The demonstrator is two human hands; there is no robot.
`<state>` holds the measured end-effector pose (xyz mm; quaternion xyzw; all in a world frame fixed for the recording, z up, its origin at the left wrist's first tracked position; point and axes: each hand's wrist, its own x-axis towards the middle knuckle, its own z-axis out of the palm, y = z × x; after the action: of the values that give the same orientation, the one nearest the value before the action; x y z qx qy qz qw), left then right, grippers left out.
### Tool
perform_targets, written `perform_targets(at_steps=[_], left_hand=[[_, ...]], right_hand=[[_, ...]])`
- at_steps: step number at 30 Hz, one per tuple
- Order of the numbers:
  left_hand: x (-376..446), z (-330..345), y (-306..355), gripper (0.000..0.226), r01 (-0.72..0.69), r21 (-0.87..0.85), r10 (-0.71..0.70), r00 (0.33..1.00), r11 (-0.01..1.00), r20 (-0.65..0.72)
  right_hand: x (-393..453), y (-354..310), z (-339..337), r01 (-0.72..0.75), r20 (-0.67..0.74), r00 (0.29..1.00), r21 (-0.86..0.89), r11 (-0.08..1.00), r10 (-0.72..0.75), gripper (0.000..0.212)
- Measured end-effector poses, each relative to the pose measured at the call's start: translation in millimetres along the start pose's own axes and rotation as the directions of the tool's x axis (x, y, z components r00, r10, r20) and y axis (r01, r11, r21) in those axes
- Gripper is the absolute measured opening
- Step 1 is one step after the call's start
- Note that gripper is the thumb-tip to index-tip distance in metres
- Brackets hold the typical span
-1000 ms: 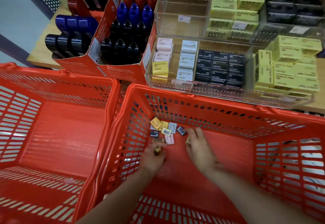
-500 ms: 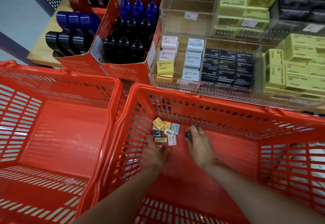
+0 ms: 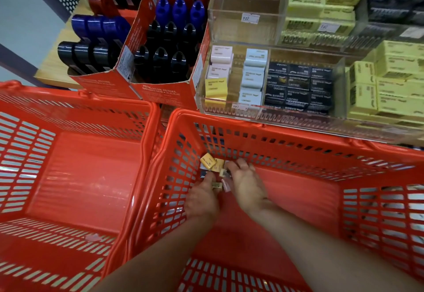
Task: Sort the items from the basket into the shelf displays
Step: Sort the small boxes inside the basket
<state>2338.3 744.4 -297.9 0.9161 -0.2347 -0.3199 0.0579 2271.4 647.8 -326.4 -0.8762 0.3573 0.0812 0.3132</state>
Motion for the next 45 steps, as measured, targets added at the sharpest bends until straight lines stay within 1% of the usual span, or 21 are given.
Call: perform_targets(at_steps=[2, 4, 5, 6, 7, 8, 9, 10, 12, 14, 16, 18, 21, 25, 30, 32, 34, 35, 38, 43, 45], left_hand=[[-3, -5, 1, 0.018, -0.017, -0.102, 0.021, 0.999, 0.995, 0.041], [-11, -15, 5, 0.009, 0.043, -0.258, -0.017, 0.995, 0.965, 0.102], [-16, -23, 9, 0.006, 0.104, -0.381, -0.05, 0.988, 0.919, 0.149], [-24, -31, 14, 0.008, 0.169, -0.513, -0.073, 0.977, 0.842, 0.202], [-31, -39, 19, 0.011, 0.225, -0.628, -0.081, 0.965, 0.745, 0.25], [-40, -49, 25, 0.014, 0.251, -0.703, -0.068, 0.958, 0.665, 0.277], [-51, -60, 30, 0.016, 0.252, -0.744, -0.047, 0.957, 0.619, 0.286], [-63, -73, 35, 0.015, 0.244, -0.771, -0.02, 0.958, 0.588, 0.287], [-90, -102, 46, 0.012, 0.222, -0.82, 0.052, 0.955, 0.528, 0.292], [-119, -132, 56, 0.01, 0.201, -0.856, 0.146, 0.942, 0.477, 0.302], [-147, -163, 68, 0.008, 0.166, -0.867, 0.22, 0.929, 0.469, 0.296], [-171, -188, 79, 0.006, 0.109, -0.885, 0.299, 0.917, 0.452, 0.266], [-197, -223, 94, 0.016, 0.046, -0.93, 0.375, 0.907, 0.366, 0.192], [-217, -247, 111, 0.021, -0.008, -0.964, 0.438, 0.892, 0.266, 0.114], [-216, -242, 125, 0.028, 0.011, -0.991, 0.508, 0.858, 0.136, 0.08], [-210, -236, 132, 0.031, 0.042, -0.995, 0.528, 0.845, 0.094, 0.086], [-204, -231, 140, 0.032, 0.058, -0.994, 0.546, 0.832, 0.095, 0.101], [-202, -229, 144, 0.032, 0.052, -0.993, 0.551, 0.829, 0.102, 0.1], [-191, -221, 156, 0.025, 0.047, -0.992, 0.549, 0.83, 0.113, 0.102], [-180, -208, 175, 0.022, 0.058, -0.994, 0.519, 0.849, 0.092, 0.097], [-178, -203, 182, 0.023, 0.067, -0.995, 0.493, 0.865, 0.078, 0.097]], right_hand=[[-9, 8, -12, -0.059, -0.016, 0.998, 0.169, 0.984, 0.063, 0.025], [-26, 10, -30, -0.177, -0.013, 0.981, 0.362, 0.915, 0.195, 0.02], [-37, 8, -41, -0.249, 0.035, 0.964, 0.482, 0.84, 0.265, 0.018], [-49, 4, -51, -0.311, 0.106, 0.943, 0.622, 0.718, 0.316, 0.014], [-61, 1, -62, -0.354, 0.185, 0.923, 0.752, 0.556, 0.338, 0.009], [-73, -3, -75, -0.376, 0.247, 0.907, 0.839, 0.394, 0.341, 0.007], [-86, -6, -91, -0.383, 0.288, 0.897, 0.885, 0.263, 0.336, 0.01], [-99, -9, -108, -0.38, 0.315, 0.894, 0.91, 0.166, 0.32, 0.012], [-124, -16, -146, -0.362, 0.345, 0.905, 0.932, 0.024, 0.25, 0.008], [-148, -26, -184, -0.347, 0.347, 0.925, 0.938, -0.031, 0.156, 0.016], [-168, -39, -224, -0.323, 0.322, 0.941, 0.946, -0.005, 0.1, 0.021], [-184, -50, -261, -0.282, 0.28, 0.959, 0.957, 0.066, 0.045, 0.017], [-202, -62, -308, -0.223, 0.226, 0.974, 0.962, 0.158, 0.001, 0.025], [-218, -68, -342, -0.199, 0.206, 0.979, 0.954, 0.224, -0.008, 0.028], [-218, -65, -349, -0.208, 0.211, 0.977, 0.937, 0.28, 0.017, 0.035], [-214, -61, -347, -0.186, 0.168, 0.982, 0.911, 0.368, 0.081, 0.035], [-210, -56, -343, -0.179, 0.119, 0.981, 0.855, 0.487, 0.152, 0.036], [-210, -55, -340, -0.17, 0.099, 0.982, 0.838, 0.519, 0.162, 0.037], [-204, -50, -333, -0.116, 0.033, 0.987, 0.817, 0.565, 0.155, 0.038], [-198, -37, -332, 0.002, -0.16, 0.977, 0.665, 0.747, 0.14, 0.03], [-196, -33, -334, 0.038, -0.262, 0.957, 0.544, 0.838, 0.126, 0.03]])
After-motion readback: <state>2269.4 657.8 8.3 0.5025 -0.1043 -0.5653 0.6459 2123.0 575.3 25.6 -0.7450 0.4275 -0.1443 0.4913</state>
